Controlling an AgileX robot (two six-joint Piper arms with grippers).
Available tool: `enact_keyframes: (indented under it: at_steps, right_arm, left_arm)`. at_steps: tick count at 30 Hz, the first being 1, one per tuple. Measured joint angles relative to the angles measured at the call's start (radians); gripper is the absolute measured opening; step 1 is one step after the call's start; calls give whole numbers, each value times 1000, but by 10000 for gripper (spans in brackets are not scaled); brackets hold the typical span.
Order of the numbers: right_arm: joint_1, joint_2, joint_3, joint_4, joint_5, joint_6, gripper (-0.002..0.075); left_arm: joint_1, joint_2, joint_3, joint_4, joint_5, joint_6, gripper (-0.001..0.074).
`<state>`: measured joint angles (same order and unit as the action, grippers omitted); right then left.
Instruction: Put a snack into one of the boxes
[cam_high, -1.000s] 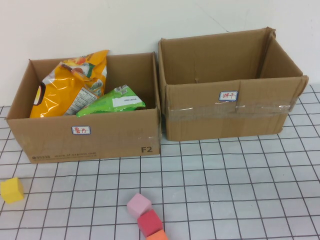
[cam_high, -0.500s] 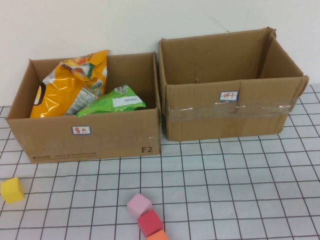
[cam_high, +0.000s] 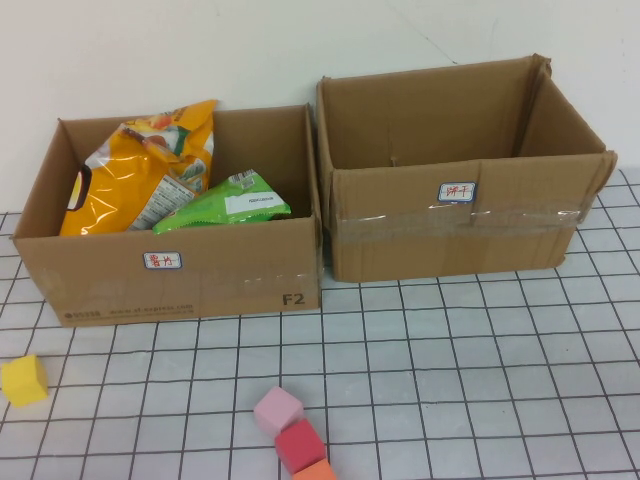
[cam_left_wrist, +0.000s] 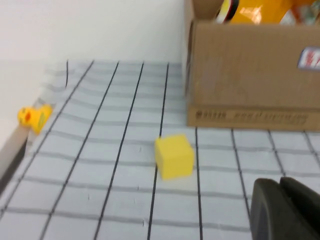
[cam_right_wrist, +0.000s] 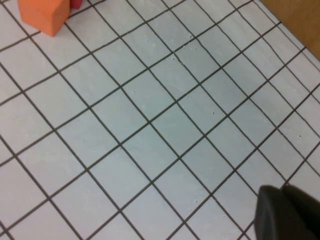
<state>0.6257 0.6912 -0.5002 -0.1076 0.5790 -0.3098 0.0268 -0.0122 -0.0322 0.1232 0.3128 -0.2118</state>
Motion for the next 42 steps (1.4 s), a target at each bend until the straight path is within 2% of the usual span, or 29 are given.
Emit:
enact_keyframes:
  at_steps: [4, 13, 23, 33, 42]
  right_arm:
    - [0, 0, 0, 0, 0, 2, 2]
    - [0, 0, 0, 0, 2, 2, 1]
    - [0, 0, 0, 0, 3, 2, 1]
    - [0, 0, 0, 0, 3, 2, 1]
    - [0, 0, 0, 0, 3, 2, 1]
  left_arm:
    - [16, 0, 55, -55, -13, 12, -1]
    - [4, 0, 53, -123, 20, 125, -1]
    - [-59, 0, 53, -131, 20, 46, -1]
    - [-70, 0, 53, -123, 20, 163, -1]
    - [-70, 0, 53, -91, 20, 167, -1]
